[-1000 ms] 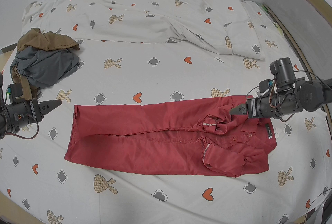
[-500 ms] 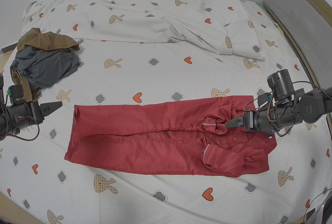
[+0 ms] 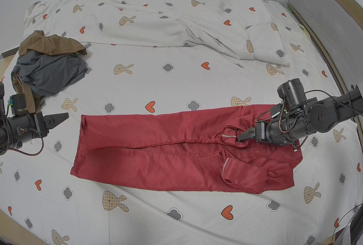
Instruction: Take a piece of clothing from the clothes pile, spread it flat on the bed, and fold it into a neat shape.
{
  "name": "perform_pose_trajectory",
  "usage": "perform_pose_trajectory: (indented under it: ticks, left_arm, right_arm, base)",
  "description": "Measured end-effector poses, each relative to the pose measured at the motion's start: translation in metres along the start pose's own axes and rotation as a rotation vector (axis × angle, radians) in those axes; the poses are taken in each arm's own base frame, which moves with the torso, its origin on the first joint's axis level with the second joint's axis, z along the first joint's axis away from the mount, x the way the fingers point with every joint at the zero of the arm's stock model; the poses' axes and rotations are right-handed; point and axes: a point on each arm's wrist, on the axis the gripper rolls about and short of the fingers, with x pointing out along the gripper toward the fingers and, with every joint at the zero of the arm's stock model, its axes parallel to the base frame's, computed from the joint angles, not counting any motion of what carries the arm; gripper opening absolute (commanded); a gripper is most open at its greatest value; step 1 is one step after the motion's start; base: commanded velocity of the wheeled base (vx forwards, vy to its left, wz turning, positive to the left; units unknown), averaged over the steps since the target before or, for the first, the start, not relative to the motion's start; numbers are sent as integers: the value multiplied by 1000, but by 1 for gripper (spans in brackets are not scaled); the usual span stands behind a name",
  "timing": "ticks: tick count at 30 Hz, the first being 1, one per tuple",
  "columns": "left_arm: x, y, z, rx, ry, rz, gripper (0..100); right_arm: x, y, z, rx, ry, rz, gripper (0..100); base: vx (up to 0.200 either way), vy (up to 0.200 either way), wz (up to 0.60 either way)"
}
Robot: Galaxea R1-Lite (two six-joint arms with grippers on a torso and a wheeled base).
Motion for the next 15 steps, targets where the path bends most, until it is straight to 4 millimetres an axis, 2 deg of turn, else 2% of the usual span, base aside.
perform_pose_trajectory:
  ticks: [10,15]
  left_arm:
    - [0,0,0,0,0,-1,100]
    - [0,0,0,0,-1,0,100]
  right_arm:
    - [4,-2,2,16,3,-7,0]
    - [-3,0,-6,13,18,-10,0]
  base:
    - [0,0,0]
    - [0,0,0]
